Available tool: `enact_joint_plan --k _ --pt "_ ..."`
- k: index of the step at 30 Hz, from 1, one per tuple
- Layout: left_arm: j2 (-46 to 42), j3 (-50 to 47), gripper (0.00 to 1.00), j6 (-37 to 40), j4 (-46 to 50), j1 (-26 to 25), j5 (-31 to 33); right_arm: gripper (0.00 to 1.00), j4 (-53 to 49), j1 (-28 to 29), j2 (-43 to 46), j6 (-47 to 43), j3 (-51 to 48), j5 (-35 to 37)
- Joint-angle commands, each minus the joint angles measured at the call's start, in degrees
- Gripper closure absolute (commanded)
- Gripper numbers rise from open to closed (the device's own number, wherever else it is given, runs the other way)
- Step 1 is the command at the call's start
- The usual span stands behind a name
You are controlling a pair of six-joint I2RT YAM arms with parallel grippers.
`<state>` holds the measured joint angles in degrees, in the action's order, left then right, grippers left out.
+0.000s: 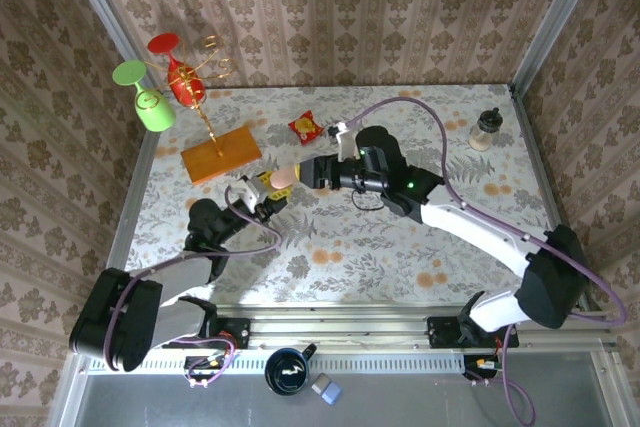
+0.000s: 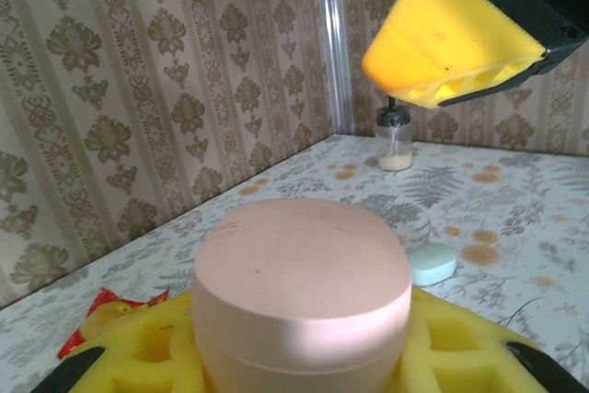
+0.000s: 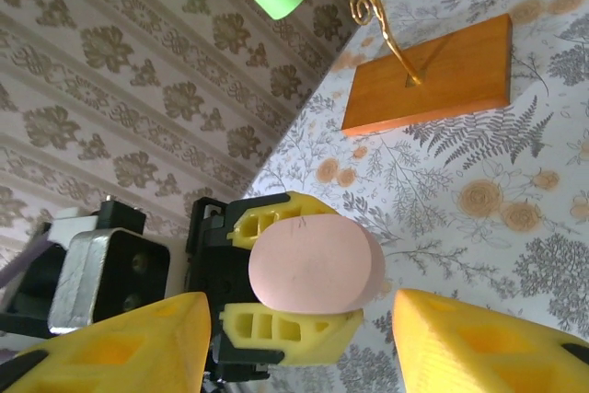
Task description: Insert wireless bluetooth earbuds into charging case
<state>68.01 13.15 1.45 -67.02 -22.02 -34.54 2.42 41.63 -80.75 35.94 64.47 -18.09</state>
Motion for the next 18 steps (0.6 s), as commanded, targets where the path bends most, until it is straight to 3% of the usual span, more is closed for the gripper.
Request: enact_joint_plan --k 1,11,18 --pt "0.69 1.93 0.74 -5.14 -6.58 -0.12 -4.54 0.40 6.03 -1.30 3.71 5.22 -4.32 -2.58" --pt "2.12 6.47 0.73 -5.61 -6.53 -3.76 -6.19 0.30 24.22 -4.10 6.85 21.88 -15.47 -10.73" --pt "5.21 10.67 0.73 -5.50 -6.67 -7.02 -7.01 0.30 27.33 -4.54 5.33 26.61 -15.42 -15.49"
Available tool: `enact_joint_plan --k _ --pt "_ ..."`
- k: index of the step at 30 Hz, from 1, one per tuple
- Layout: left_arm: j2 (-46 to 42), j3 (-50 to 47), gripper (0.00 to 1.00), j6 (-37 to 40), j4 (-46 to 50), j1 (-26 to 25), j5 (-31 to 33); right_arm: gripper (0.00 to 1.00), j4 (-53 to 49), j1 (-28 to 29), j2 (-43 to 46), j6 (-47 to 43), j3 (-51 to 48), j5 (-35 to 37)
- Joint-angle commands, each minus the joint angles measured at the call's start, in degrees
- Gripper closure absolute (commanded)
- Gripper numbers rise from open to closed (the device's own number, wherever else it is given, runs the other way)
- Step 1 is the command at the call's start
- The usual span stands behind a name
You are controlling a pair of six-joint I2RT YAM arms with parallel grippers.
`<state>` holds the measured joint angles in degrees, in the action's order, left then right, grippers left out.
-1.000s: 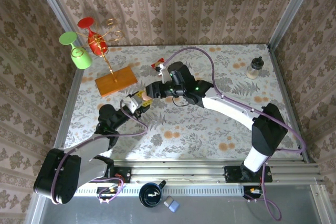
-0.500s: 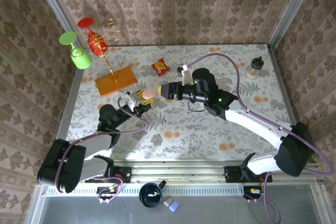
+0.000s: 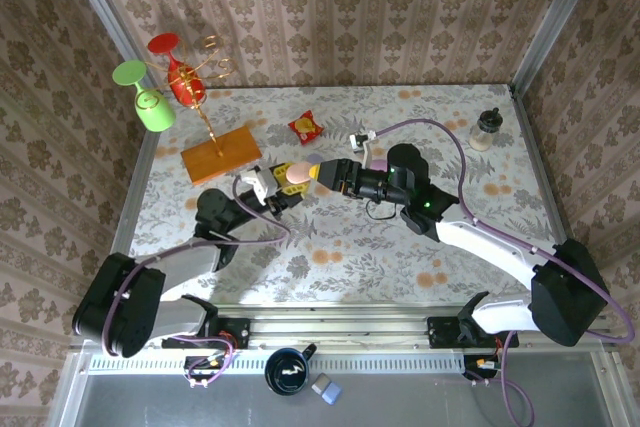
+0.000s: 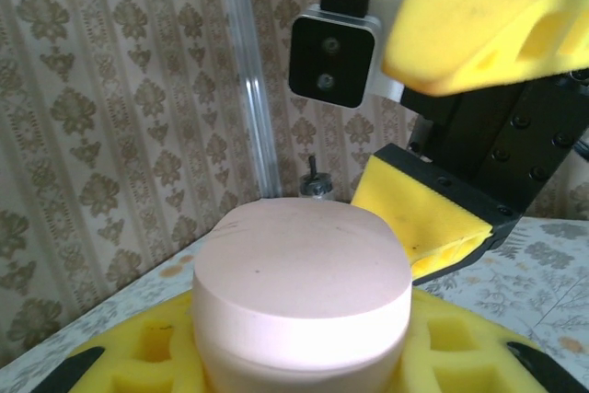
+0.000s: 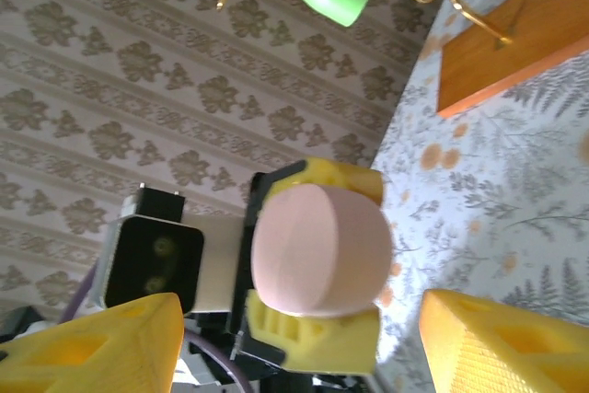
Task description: Insert wireless bluetooth earbuds into charging case
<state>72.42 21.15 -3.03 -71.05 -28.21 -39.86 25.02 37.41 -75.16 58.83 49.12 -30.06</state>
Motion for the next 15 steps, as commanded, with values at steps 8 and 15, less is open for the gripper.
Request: enact_joint_plan --k 8,15 --pt "3.02 5.00 0.73 -0.58 -2.73 -3.06 -1.24 0.38 9.12 -1.40 -1.60 7.66 -1.34 -4.13" --pt "3.51 4.79 0.73 -0.24 -2.61 -3.61 -0.67 0.59 11.07 -2.51 -2.64 9.03 -2.32 -4.92"
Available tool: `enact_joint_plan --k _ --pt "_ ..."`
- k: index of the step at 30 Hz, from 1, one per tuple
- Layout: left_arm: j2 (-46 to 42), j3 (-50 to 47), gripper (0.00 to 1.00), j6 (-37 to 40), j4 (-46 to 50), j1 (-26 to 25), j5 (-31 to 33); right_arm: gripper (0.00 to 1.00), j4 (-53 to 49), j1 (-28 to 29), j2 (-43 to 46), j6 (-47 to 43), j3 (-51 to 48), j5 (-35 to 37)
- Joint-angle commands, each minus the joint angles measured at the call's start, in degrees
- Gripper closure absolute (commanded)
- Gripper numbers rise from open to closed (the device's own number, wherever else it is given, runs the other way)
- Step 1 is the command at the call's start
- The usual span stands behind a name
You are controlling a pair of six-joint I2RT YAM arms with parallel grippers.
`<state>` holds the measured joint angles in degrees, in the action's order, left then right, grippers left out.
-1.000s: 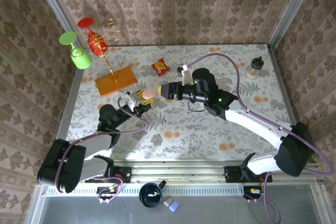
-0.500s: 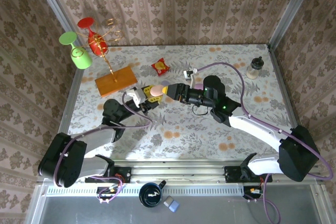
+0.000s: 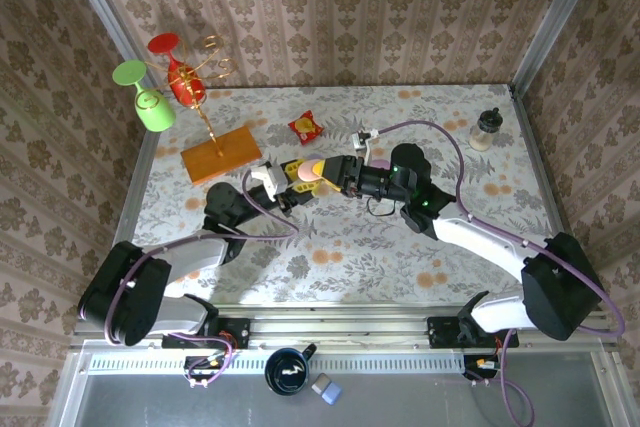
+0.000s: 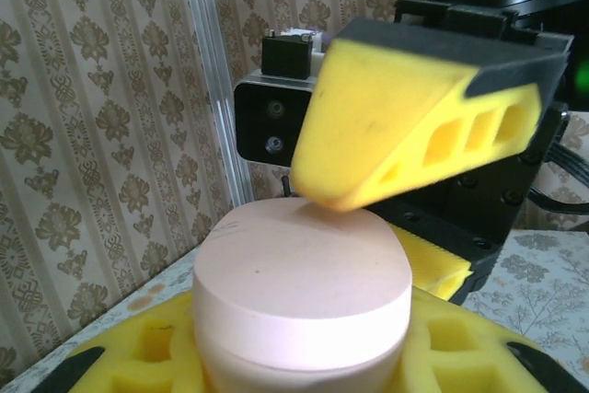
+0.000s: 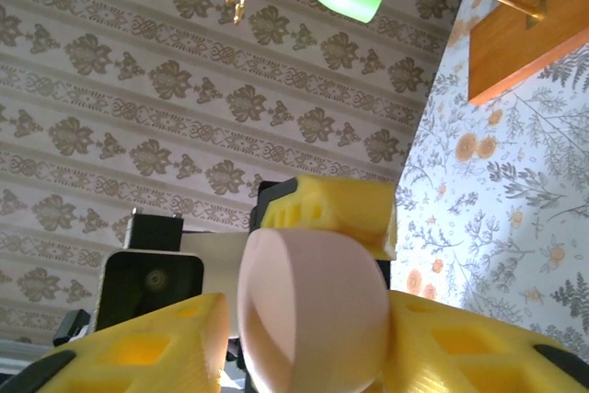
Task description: Insert wireless bluetooth earbuds into charging case
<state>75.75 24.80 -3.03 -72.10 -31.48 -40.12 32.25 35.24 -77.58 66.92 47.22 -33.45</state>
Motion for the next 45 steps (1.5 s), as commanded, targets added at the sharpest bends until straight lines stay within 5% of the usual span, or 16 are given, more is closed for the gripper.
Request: enact_joint_plan --k 1,7,13,21,27,33,45 --pt "0.27 1.13 0.73 -0.08 -1.54 -0.33 -0.39 0.63 4.00 -0.42 -0.25 0.94 -0.55 -1.53" --pt "0.20 0.49 0.63 0.41 -1.47 -0.33 0.43 0.78 4.17 -1.18 -0.07 1.12 -1.59 -0.99" --pt "-1.31 -1.29 0.27 2.39 1.54 0.18 1.00 0.79 1.15 -2.75 1.02 0.40 -3.59 2.82" --pt "-11.27 -3.73 0.05 11.57 24.10 0.26 1.23 0.78 -4.82 -7.08 0.59 -2.32 -8.18 10.03" --pt "-20.00 -5.75 0.00 14.29 40.07 -0.24 2.88 0.78 -4.76 -9.18 -1.78 -2.76 -12.56 13.33" --pt "-25.16 -7.67 0.00 13.96 46.44 -0.77 9.46 0.78 -3.51 -9.57 -9.07 -3.24 -14.34 14.03" --pt "-22.94 -3.38 0.00 17.71 56.92 -0.86 8.40 0.71 2.73 -10.36 -20.72 -2.60 -13.28 12.10"
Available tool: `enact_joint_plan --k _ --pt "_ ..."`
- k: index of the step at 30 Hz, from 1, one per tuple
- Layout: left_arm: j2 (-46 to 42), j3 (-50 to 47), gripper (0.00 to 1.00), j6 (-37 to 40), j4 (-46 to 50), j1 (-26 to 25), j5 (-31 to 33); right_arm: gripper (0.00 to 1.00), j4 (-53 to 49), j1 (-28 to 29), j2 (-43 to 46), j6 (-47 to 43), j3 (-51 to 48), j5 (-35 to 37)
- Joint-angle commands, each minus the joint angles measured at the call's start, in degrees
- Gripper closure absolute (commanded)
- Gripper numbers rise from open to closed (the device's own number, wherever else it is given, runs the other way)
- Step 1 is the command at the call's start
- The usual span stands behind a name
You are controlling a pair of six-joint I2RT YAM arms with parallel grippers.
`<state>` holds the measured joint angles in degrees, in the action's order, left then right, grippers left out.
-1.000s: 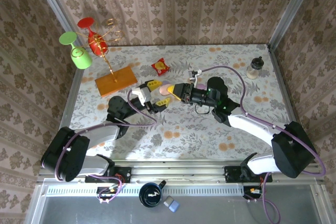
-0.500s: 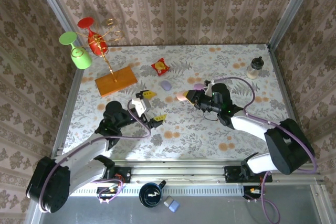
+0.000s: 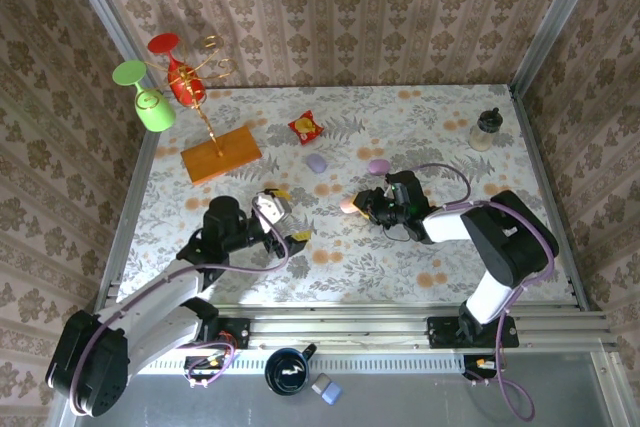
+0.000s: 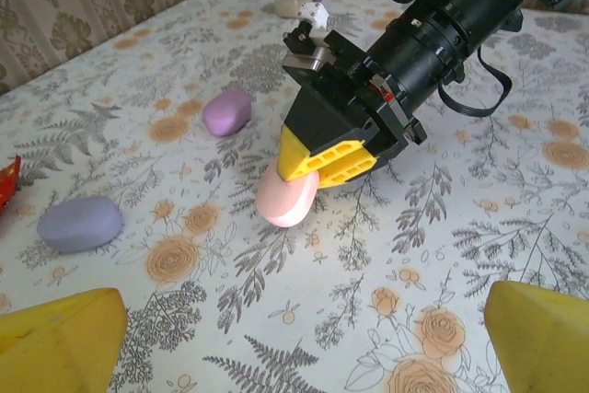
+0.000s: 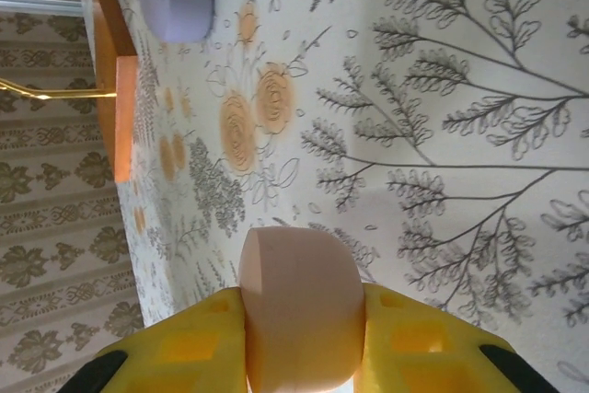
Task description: Insert wireless bluetooth earbuds into charging case
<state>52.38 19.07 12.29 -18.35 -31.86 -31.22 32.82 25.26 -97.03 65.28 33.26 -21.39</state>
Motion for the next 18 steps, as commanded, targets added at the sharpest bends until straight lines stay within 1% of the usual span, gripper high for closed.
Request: enact_joint_plan --k 1,3,6,9,12,15,18 --pt "0.67 2.53 0.00 2.38 3.21 -0.57 -0.67 0.69 1.54 -0.36 -1.47 -1.30 0.82 0.39" --pt "1.44 2.81 0.00 2.03 3.02 -0.58 -1.09 0.65 -0.23 -0.38 -1.49 -2.52 1.11 1.35" --pt "2.40 3.20 0.00 1.80 3.01 -0.58 -1.21 0.55 -1.52 -0.46 -0.66 -3.51 0.98 2.15" --pt "2.38 3.17 0.00 0.87 2.01 -0.57 0.40 0.46 -4.70 -0.42 2.38 -5.31 0.92 4.08" --pt "1.48 3.17 0.00 0.36 1.74 -0.40 5.18 0.41 -11.14 -0.51 7.58 -8.84 1.52 7.46" --pt "0.42 4.03 0.00 0.12 2.91 -0.02 12.76 0.35 -18.99 -0.56 13.59 -13.95 2.80 11.72" --pt "-0.90 4.70 0.00 -0.60 3.23 1.18 20.75 0.30 -27.70 -0.75 20.40 -20.95 4.62 19.41"
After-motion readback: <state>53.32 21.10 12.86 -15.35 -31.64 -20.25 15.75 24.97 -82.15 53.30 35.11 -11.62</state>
